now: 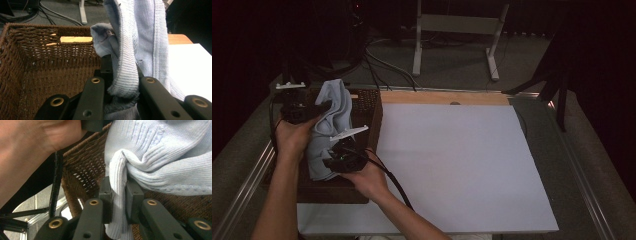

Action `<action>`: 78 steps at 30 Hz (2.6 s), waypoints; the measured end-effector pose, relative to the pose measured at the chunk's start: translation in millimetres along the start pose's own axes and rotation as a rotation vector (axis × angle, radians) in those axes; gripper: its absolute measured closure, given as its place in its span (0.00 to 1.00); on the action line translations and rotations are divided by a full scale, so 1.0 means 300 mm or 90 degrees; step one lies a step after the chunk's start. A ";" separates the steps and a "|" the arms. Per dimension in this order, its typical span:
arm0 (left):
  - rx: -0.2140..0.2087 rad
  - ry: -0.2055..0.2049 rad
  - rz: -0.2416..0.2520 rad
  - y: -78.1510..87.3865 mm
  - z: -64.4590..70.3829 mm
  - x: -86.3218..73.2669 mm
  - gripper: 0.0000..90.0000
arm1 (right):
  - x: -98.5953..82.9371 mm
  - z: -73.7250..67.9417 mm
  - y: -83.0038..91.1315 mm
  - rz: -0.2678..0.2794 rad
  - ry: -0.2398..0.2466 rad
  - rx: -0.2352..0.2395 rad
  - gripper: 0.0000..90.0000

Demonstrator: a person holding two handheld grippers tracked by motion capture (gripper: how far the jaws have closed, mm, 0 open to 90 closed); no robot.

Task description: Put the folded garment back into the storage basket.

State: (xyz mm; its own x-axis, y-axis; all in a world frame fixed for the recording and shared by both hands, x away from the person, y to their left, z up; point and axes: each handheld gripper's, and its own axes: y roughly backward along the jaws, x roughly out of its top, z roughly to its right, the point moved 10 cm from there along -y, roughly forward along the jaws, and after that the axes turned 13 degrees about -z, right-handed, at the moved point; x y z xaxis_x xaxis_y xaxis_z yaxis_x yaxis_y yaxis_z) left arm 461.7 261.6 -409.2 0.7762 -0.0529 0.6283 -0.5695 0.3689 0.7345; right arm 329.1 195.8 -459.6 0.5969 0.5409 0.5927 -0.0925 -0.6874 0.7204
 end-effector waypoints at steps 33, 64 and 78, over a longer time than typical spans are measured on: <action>0.011 0.007 -0.012 -0.004 -0.049 -0.047 0.91 | -0.023 -0.018 -0.048 -0.022 0.002 0.000 0.87; 0.034 0.003 -0.033 -0.013 -0.088 -0.089 0.91 | -0.049 -0.027 -0.077 -0.070 -0.003 -0.006 0.86; 0.080 -0.001 -0.006 -0.020 -0.084 -0.064 0.27 | -0.048 0.007 -0.053 -0.054 -0.013 -0.074 0.22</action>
State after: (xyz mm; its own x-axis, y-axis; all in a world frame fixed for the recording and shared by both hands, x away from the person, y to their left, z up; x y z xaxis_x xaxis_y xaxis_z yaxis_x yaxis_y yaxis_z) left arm 457.0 284.0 -432.1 0.7812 -0.0580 0.6216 -0.5917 0.2488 0.7668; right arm 323.8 197.9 -480.6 0.6226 0.5836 0.5213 -0.1322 -0.5782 0.8051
